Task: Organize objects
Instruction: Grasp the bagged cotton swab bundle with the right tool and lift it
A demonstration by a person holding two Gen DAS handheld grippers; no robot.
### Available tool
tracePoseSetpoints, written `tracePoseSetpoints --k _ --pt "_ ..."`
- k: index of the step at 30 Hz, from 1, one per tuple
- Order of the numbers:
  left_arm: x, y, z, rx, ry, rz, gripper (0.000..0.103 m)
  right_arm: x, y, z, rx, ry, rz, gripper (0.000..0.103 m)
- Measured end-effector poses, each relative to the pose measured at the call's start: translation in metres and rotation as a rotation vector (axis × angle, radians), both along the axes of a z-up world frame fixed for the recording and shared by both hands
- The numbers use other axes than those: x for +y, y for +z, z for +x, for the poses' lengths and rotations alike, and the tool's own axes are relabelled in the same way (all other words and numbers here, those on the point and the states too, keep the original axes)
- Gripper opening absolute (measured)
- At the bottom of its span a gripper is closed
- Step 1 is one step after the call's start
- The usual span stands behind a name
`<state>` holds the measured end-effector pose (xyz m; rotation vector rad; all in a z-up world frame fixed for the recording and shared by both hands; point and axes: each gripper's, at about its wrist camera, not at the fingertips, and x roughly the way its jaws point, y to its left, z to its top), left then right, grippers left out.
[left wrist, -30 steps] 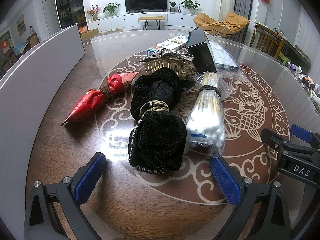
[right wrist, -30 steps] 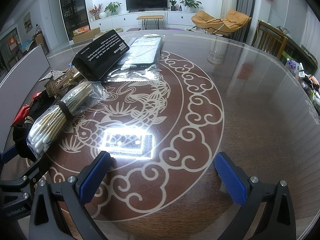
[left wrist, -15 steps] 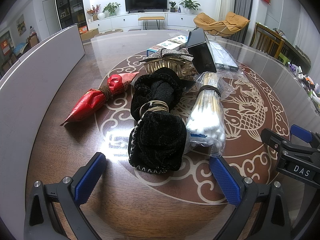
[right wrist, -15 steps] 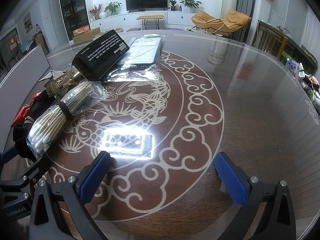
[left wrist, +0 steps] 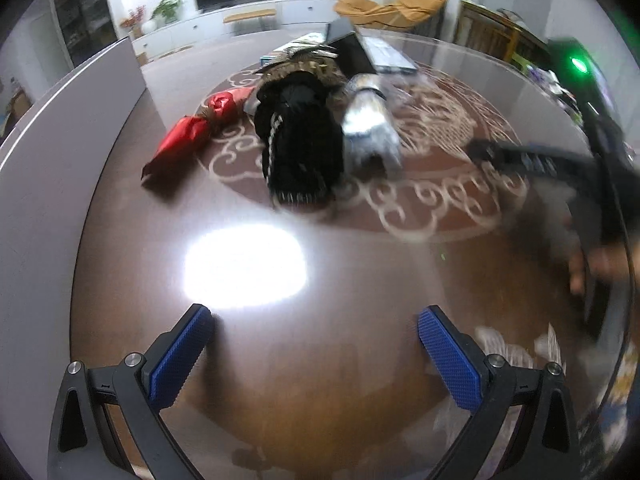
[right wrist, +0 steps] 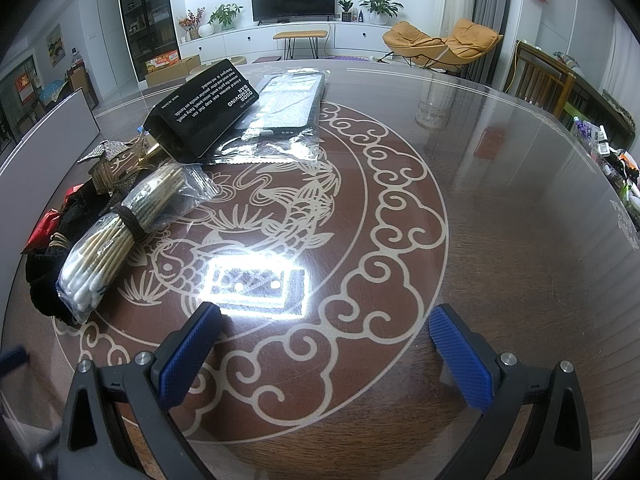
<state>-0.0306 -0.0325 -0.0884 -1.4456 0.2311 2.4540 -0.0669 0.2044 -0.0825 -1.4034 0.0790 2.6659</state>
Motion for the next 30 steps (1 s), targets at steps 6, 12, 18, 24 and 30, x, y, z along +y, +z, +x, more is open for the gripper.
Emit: tracePoseSetpoints --k 6,12,18,24,30 --pt "-0.006 0.000 0.017 0.009 -0.010 0.002 0.103 -0.015 0.018 -0.014 -0.089 0.088 -0.264 0.103" --pt "-0.002 -0.004 0.014 0.012 0.011 0.001 0.103 -0.074 0.013 -0.070 -0.157 0.234 -0.379 0.084" --pt "-0.009 -0.004 0.025 0.020 -0.010 0.004 0.103 -0.074 0.013 -0.070 -0.134 0.271 -0.291 0.034" --pt "-0.010 -0.003 0.027 0.014 -0.025 0.002 0.103 -0.025 0.013 -0.003 -0.062 0.226 -0.149 0.032" --pt "-0.019 0.027 -0.003 0.023 -0.011 0.094 0.103 0.000 0.014 0.032 0.044 0.183 -0.073 0.072"
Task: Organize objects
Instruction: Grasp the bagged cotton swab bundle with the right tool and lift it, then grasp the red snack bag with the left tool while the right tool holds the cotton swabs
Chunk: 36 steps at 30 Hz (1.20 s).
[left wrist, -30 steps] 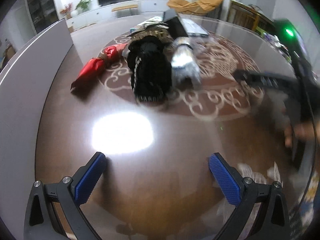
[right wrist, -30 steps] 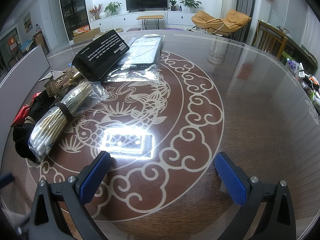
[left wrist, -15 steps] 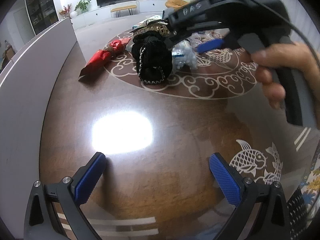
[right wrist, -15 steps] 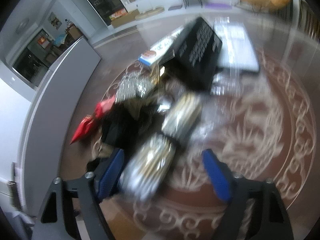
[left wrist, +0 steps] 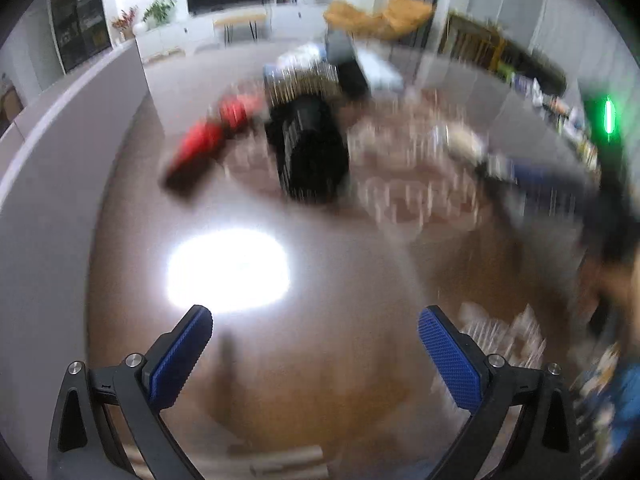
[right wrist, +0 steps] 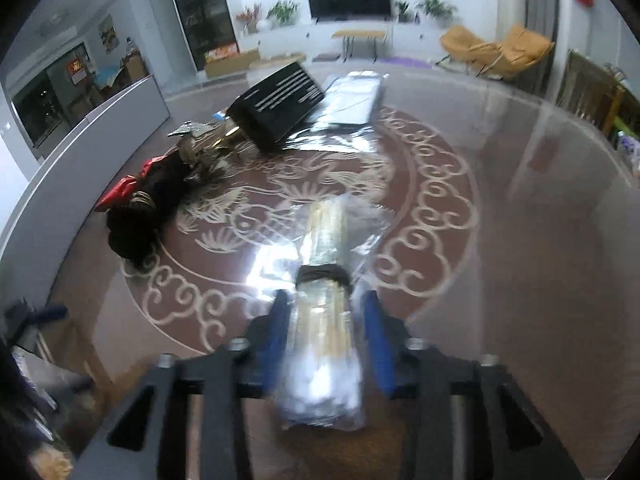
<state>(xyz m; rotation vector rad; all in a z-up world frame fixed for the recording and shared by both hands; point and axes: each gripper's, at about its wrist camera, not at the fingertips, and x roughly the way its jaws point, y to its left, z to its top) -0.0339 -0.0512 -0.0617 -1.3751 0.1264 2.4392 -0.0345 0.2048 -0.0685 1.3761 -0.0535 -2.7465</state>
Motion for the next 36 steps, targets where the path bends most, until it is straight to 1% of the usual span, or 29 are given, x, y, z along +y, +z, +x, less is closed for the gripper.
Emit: tracePoseSetpoints --k 1,2,3,5,6,7,9,10,12,13,15,16,17,18,19,20,21,22,26,28,30,31,32,33,34,35,36 --pt "-0.002 0.014 -0.012 0.023 0.004 0.024 0.103 0.001 -0.003 0.000 0.012 -0.003 0.008 0.077" --pt "-0.003 0.024 -0.022 0.039 0.003 0.043 0.103 0.003 -0.008 0.003 0.016 -0.004 0.006 0.079" --pt "-0.004 0.036 -0.041 0.061 0.001 0.061 0.103 0.007 -0.011 0.007 0.019 -0.007 -0.003 0.080" --pt "-0.004 0.046 -0.074 0.081 0.004 0.054 0.103 0.008 -0.009 0.011 0.040 -0.016 -0.018 0.081" --pt "-0.005 0.046 -0.088 0.079 0.011 0.045 0.103 0.009 -0.009 0.010 0.034 -0.025 -0.021 0.081" --pt "-0.007 0.043 -0.109 0.060 0.027 0.033 0.103 0.010 -0.011 0.009 0.027 -0.034 -0.029 0.081" --pt "-0.012 0.034 -0.133 0.035 0.056 0.028 0.103 0.012 -0.011 0.007 0.026 -0.045 -0.034 0.086" --pt "-0.016 0.028 -0.144 0.023 0.078 0.017 0.103 0.012 -0.012 0.007 0.027 -0.044 -0.036 0.086" --pt "-0.024 0.018 -0.158 0.015 0.118 0.000 0.099 0.010 -0.013 0.006 0.023 -0.042 -0.023 0.087" --pt "-0.026 0.012 -0.161 0.008 0.129 0.000 0.094 0.008 -0.014 0.005 0.021 -0.041 -0.014 0.087" --pt "-0.034 0.001 -0.170 -0.018 0.166 0.006 0.090 0.003 -0.015 0.004 0.012 -0.037 0.019 0.089" --pt "-0.038 -0.006 -0.174 -0.030 0.171 0.009 0.081 0.001 -0.016 0.003 0.007 -0.035 0.036 0.089" --pt "-0.039 -0.011 -0.175 -0.035 0.171 0.004 0.070 -0.003 -0.017 0.002 0.002 -0.032 0.059 0.090" --pt "-0.038 -0.016 -0.175 -0.038 0.165 -0.005 0.066 -0.005 -0.018 0.001 -0.003 -0.030 0.074 0.091" --pt "-0.038 -0.020 -0.174 -0.034 0.160 -0.016 0.055 -0.006 -0.018 0.001 -0.003 -0.025 0.076 0.091" --pt "-0.035 -0.020 -0.171 0.004 0.158 -0.054 0.040 -0.005 -0.018 0.000 -0.004 -0.024 0.072 0.091" --pt "-0.033 -0.021 -0.168 0.025 0.150 -0.083 0.032 -0.004 -0.018 0.000 -0.003 -0.026 0.068 0.092" --pt "-0.032 -0.021 -0.164 0.048 0.146 -0.087 0.023 -0.003 -0.018 0.001 -0.002 -0.029 0.064 0.092" --pt "-0.029 -0.021 -0.137 0.078 0.148 -0.070 0.022 -0.003 -0.018 0.000 -0.005 -0.035 0.069 0.092" --pt "-0.028 -0.021 -0.109 0.073 0.165 -0.041 0.022 -0.004 -0.019 0.000 -0.006 -0.035 0.073 0.092" --pt "-0.024 -0.021 -0.085 0.070 0.175 -0.033 0.022 -0.004 -0.018 0.001 -0.005 -0.034 0.068 0.092" --pt "-0.022 -0.021 -0.069 0.071 0.185 -0.038 0.023 -0.004 -0.018 0.000 -0.005 -0.034 0.066 0.092" --pt "-0.021 -0.021 -0.056 0.073 0.196 -0.041 0.027 -0.004 -0.018 0.000 -0.005 -0.034 0.065 0.092" --pt "-0.022 -0.021 -0.041 0.076 0.213 -0.041 0.033 -0.004 -0.018 0.000 -0.005 -0.034 0.067 0.092" --pt "-0.023 -0.021 -0.033 0.074 0.221 -0.038 0.057 -0.005 -0.018 0.000 -0.006 -0.034 0.070 0.092" --pt "-0.024 -0.023 -0.027 0.061 0.225 -0.037 0.084 -0.005 -0.018 -0.001 -0.007 -0.033 0.073 0.093" --pt "-0.024 -0.026 -0.029 0.049 0.226 -0.041 0.093 -0.005 -0.018 -0.001 -0.008 -0.034 0.073 0.093"
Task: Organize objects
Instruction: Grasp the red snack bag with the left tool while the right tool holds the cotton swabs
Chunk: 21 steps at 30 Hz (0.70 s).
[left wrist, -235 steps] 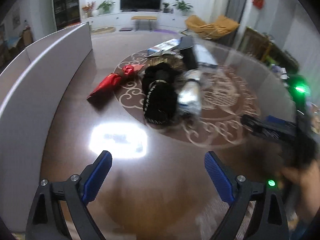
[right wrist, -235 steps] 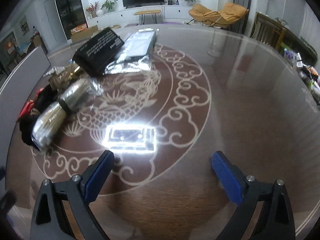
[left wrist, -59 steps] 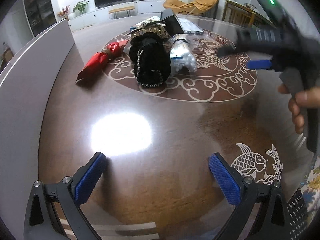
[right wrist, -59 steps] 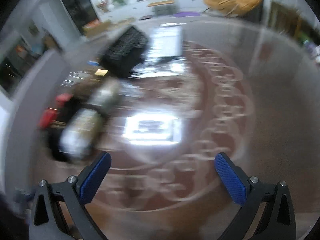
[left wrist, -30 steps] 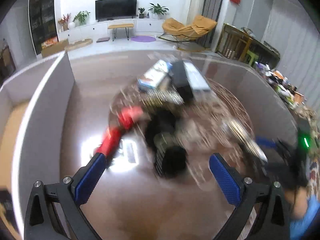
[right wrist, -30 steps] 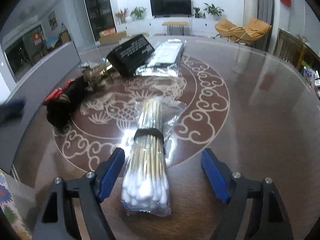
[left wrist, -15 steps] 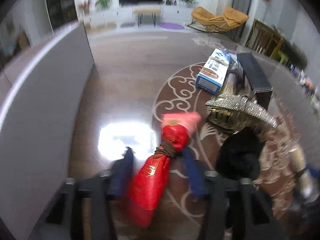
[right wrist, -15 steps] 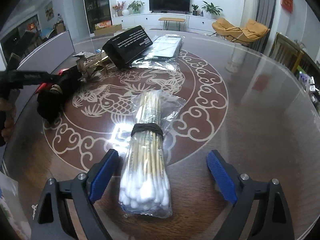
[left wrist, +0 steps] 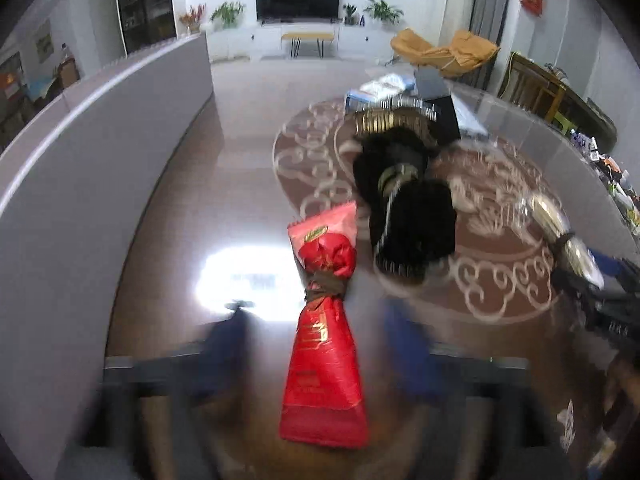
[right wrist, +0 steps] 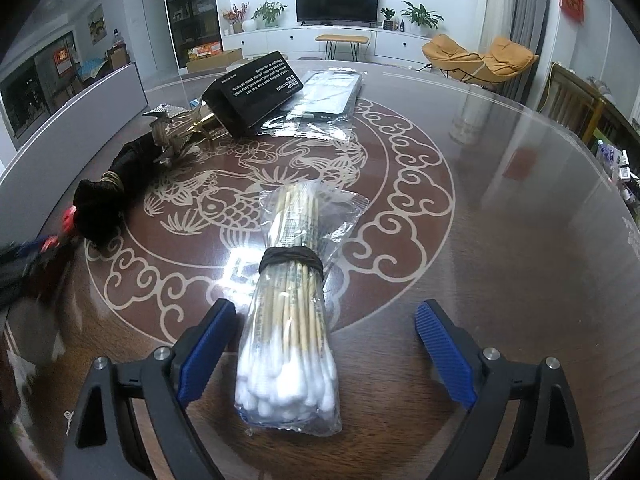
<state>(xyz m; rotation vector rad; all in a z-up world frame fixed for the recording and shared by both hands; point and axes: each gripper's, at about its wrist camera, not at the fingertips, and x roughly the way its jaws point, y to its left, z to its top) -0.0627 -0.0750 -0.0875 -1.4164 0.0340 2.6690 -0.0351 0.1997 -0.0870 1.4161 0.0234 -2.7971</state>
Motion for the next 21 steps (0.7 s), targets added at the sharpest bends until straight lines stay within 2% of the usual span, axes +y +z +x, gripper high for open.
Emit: tracePoseSetpoints --k 4,8,12,21 --pt "0.002 -0.006 -0.010 -0.030 -0.036 -0.043 0.103 -0.001 0.000 0.000 -0.001 0.000 -0.001 0.095" --pt "0.001 -0.009 -0.015 -0.021 -0.045 -0.037 0.103 0.000 0.000 0.000 -0.003 -0.004 -0.003 0.096" --pt "0.001 -0.010 -0.015 -0.014 -0.047 -0.037 0.103 0.002 -0.002 -0.002 -0.021 -0.018 -0.002 0.103" --pt "0.001 -0.011 -0.016 -0.014 -0.047 -0.037 0.103 0.003 -0.002 -0.003 -0.022 -0.018 0.000 0.103"
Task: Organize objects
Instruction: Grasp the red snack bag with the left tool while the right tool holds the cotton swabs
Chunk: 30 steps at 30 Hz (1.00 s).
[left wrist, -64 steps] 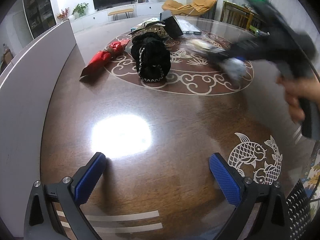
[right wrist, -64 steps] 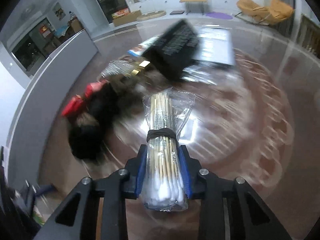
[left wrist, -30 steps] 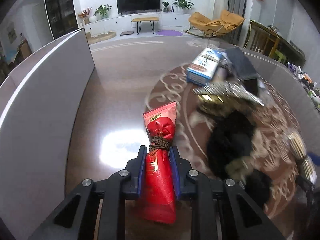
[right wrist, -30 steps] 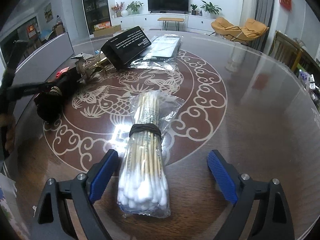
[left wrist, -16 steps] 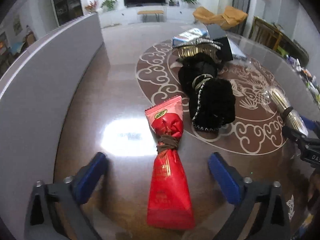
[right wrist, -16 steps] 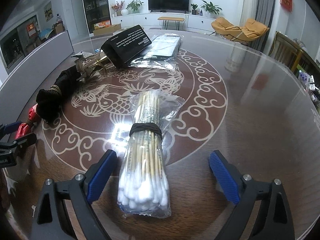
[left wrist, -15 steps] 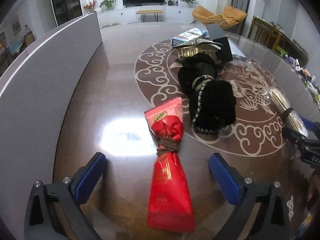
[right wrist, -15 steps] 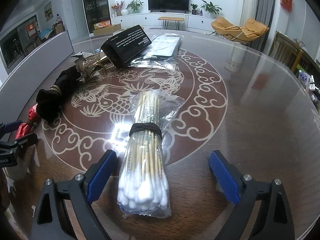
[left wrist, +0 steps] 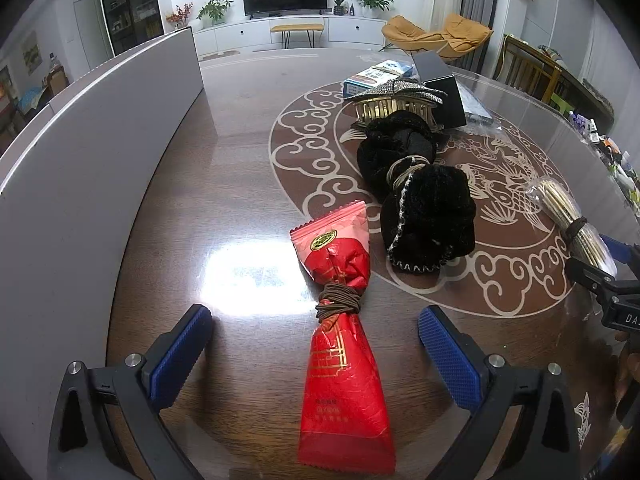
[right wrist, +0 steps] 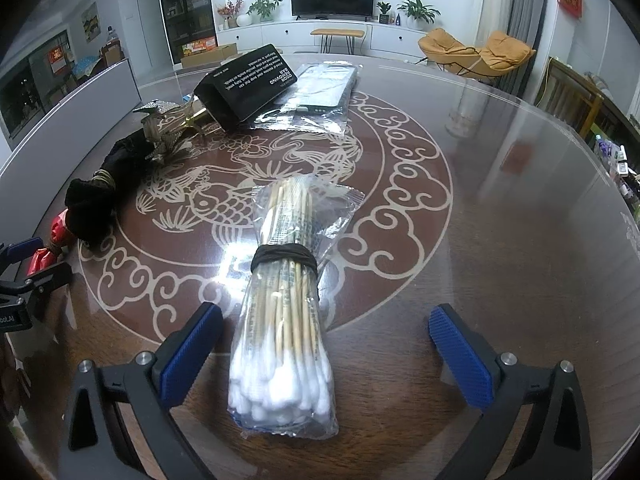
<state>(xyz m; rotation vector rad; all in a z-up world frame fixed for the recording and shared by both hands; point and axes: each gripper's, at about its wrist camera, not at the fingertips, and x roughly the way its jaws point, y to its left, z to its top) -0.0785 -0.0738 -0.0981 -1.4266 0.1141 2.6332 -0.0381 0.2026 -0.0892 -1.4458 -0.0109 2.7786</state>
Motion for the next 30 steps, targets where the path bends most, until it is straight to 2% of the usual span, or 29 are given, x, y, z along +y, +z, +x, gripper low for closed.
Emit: tracePoseSetpoints --k 14,16,18,19,21,22,24,25,26,27,28,29,30 --pt "0.000 0.001 0.000 -0.004 0.003 0.000 0.103 0.000 0.000 -0.001 -0.001 0.000 0.001 0.103" --pt "0.001 0.002 -0.003 -0.032 -0.009 -0.009 0.103 0.000 0.000 -0.001 -0.002 0.000 0.002 0.103" --pt "0.002 0.004 -0.009 -0.090 -0.062 -0.020 0.103 0.000 0.001 -0.003 -0.013 0.006 0.001 0.103" --pt "0.003 0.005 -0.015 -0.151 -0.105 -0.035 0.103 0.001 0.001 -0.005 -0.031 0.020 0.002 0.103" --pt "0.002 0.006 -0.022 -0.220 -0.128 -0.053 0.103 0.001 0.003 -0.016 -0.112 0.050 0.004 0.103" --pt "0.001 0.006 -0.023 -0.233 -0.126 -0.058 0.103 0.001 0.004 -0.023 -0.159 0.057 0.005 0.103" --pt "0.002 0.008 -0.021 -0.204 -0.141 -0.069 0.102 -0.002 0.006 -0.036 -0.247 0.084 -0.012 0.100" --pt "0.004 0.011 -0.017 -0.173 -0.166 -0.068 0.087 -0.005 0.009 -0.038 -0.253 0.108 -0.026 0.096" --pt "0.005 0.014 -0.014 -0.148 -0.184 -0.046 0.065 -0.011 0.014 -0.041 -0.248 0.142 -0.017 0.080" --pt "0.006 0.017 -0.010 -0.118 -0.189 -0.039 0.054 -0.016 0.016 -0.041 -0.242 0.162 0.012 0.053" --pt "0.006 0.019 -0.007 -0.094 -0.191 -0.026 0.030 -0.019 0.019 -0.041 -0.237 0.182 0.022 0.040" --pt "0.004 0.020 -0.005 -0.079 -0.186 -0.006 0.021 -0.019 0.021 -0.040 -0.244 0.182 -0.005 0.029" --pt "-0.001 0.021 -0.002 -0.072 -0.178 0.043 0.021 -0.018 0.023 -0.038 -0.245 0.174 -0.028 0.029"
